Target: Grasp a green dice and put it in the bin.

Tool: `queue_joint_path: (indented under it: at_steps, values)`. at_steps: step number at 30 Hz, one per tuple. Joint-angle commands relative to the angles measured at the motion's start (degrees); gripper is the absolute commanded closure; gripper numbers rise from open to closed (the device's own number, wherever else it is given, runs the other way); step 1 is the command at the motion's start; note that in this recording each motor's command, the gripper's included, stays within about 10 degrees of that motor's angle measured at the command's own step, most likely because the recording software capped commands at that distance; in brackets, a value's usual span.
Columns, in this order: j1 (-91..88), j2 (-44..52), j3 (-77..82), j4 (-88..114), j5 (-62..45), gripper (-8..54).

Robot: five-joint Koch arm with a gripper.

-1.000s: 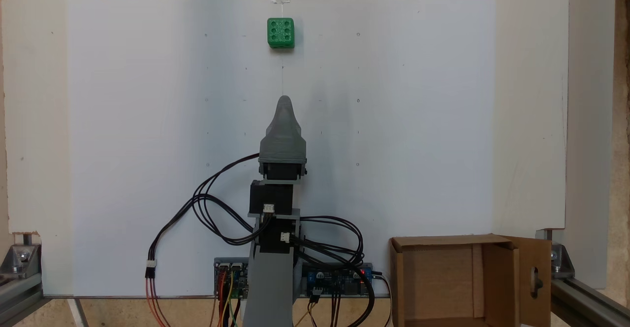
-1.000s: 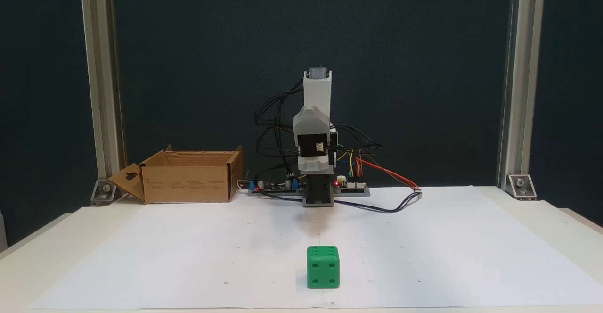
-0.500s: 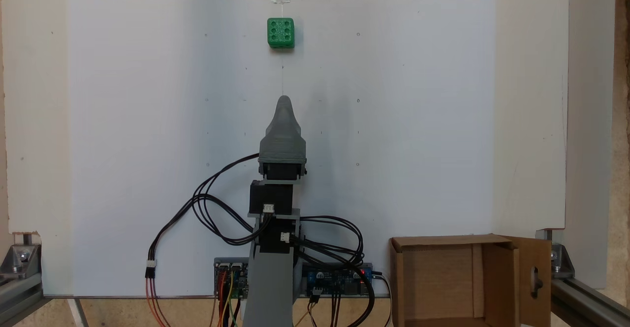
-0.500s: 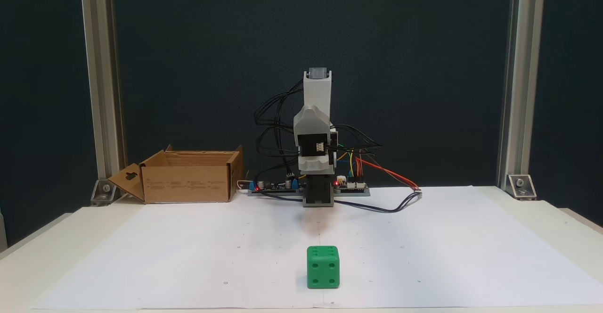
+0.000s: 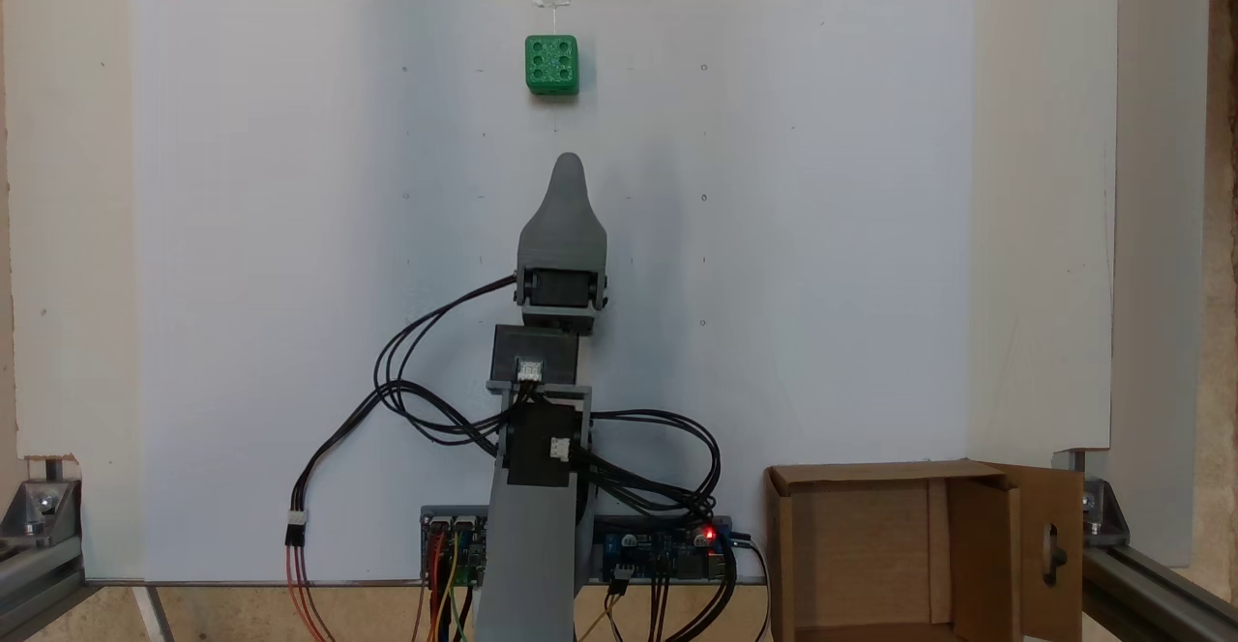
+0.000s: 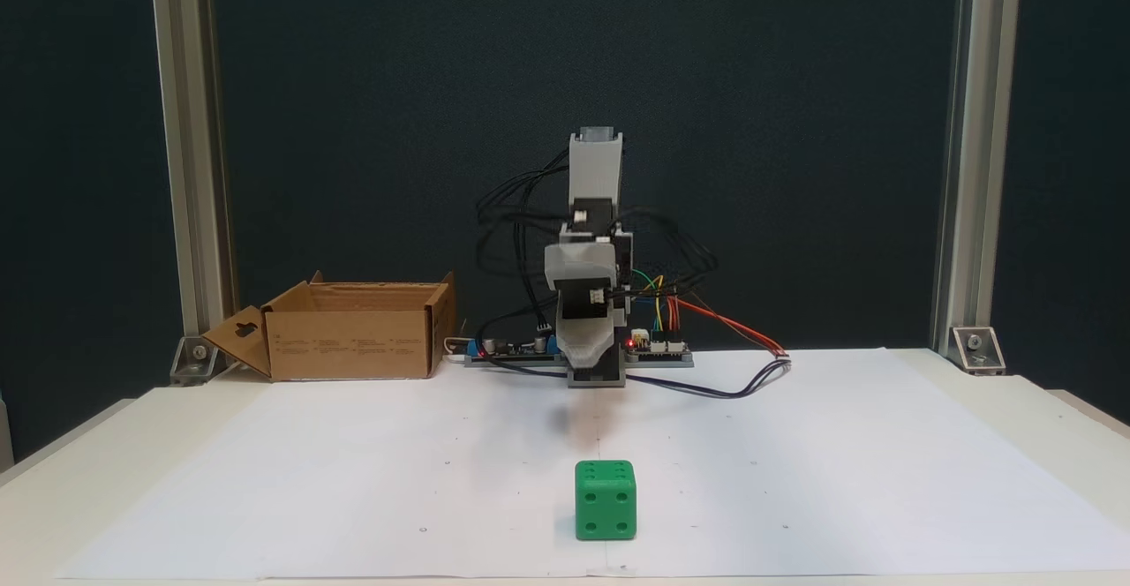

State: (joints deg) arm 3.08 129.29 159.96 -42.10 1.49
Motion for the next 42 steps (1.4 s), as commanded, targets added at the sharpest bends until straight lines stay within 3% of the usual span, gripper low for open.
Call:
queue_joint_path:
  at_steps: [1,7,24,42]
  values:
    - [-0.09,6.06,-5.89,9.21,-2.2,3.3]
    - [-2.99,5.27,-21.53,30.04,-2.2,3.4]
    - [-5.54,-26.19,-69.26,92.53,3.87,3.3]
    - [-1.85,-57.48,-108.63,110.83,7.91,3.1]
